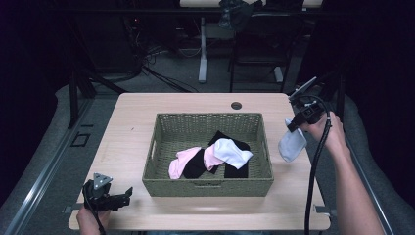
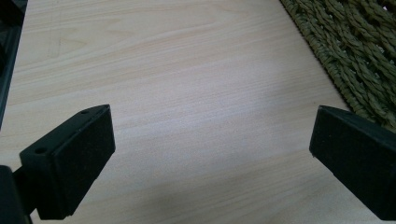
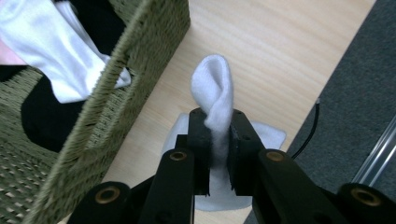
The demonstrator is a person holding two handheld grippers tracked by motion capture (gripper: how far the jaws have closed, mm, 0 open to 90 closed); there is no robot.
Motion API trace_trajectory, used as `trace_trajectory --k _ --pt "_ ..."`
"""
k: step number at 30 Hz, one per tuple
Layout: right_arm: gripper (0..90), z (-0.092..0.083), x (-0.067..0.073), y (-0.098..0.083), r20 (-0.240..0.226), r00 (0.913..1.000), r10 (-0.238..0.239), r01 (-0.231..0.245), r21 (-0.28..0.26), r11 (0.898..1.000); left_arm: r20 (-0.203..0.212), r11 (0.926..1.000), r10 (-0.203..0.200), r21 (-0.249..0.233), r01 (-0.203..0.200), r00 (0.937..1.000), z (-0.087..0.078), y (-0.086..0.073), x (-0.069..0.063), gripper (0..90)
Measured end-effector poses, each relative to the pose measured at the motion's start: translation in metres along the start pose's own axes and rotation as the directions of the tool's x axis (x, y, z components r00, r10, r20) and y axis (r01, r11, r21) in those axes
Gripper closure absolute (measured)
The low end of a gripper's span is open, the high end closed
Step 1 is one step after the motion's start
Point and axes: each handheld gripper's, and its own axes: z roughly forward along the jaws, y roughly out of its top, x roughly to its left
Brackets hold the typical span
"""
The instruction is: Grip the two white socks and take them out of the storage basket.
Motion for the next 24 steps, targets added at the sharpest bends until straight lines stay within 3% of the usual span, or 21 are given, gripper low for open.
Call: trace_trajectory --k 12,14,24 --pt "81.0 0.047 -0.001 -0.002 -0.036 0.9992 0.016 -0.014 0.049 0.999 0.002 1.0 0.0 -0.001 0.0 1.0 0.0 0.0 0.0 0.1" --pt "80.8 0.052 -0.002 -0.001 -0.044 0.999 0.006 -0.003 0.064 0.998 0.002 1.0 0.0 0.0 0.0 1.0 0.0 0.0 0.0 0.1" --pt "79.1 0.075 -0.003 -0.002 -0.043 0.9981 0.044 -0.04 0.077 0.996 0.0 1.0 0.002 0.0 -0.002 1.0 0.0 0.0 0.0 0.1"
